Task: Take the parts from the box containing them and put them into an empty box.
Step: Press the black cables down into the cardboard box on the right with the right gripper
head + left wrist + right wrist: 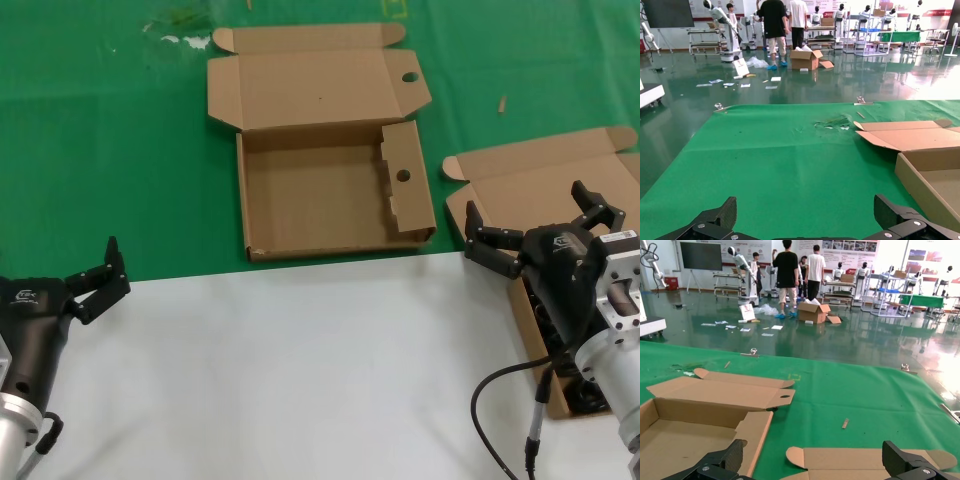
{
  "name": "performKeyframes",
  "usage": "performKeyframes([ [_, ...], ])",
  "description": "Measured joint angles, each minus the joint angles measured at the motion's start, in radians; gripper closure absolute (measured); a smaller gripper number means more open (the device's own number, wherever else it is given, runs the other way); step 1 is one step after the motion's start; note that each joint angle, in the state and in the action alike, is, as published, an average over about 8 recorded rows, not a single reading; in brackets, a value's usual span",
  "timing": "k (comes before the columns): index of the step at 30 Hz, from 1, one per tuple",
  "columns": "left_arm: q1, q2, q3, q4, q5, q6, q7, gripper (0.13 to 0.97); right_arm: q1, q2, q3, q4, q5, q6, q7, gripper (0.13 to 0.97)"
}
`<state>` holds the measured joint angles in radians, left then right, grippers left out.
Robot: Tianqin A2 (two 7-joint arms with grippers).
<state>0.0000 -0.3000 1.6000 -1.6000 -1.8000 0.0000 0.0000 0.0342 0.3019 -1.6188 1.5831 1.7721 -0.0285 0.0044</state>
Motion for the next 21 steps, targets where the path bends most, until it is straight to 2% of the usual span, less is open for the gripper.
performKeyframes([
  [21, 0.000, 0.000, 0.000, 0.000, 0.000, 0.000, 0.000, 0.132, 0.000, 0.000, 0.000, 0.000, 0.000, 0.000, 0.000, 0.129],
])
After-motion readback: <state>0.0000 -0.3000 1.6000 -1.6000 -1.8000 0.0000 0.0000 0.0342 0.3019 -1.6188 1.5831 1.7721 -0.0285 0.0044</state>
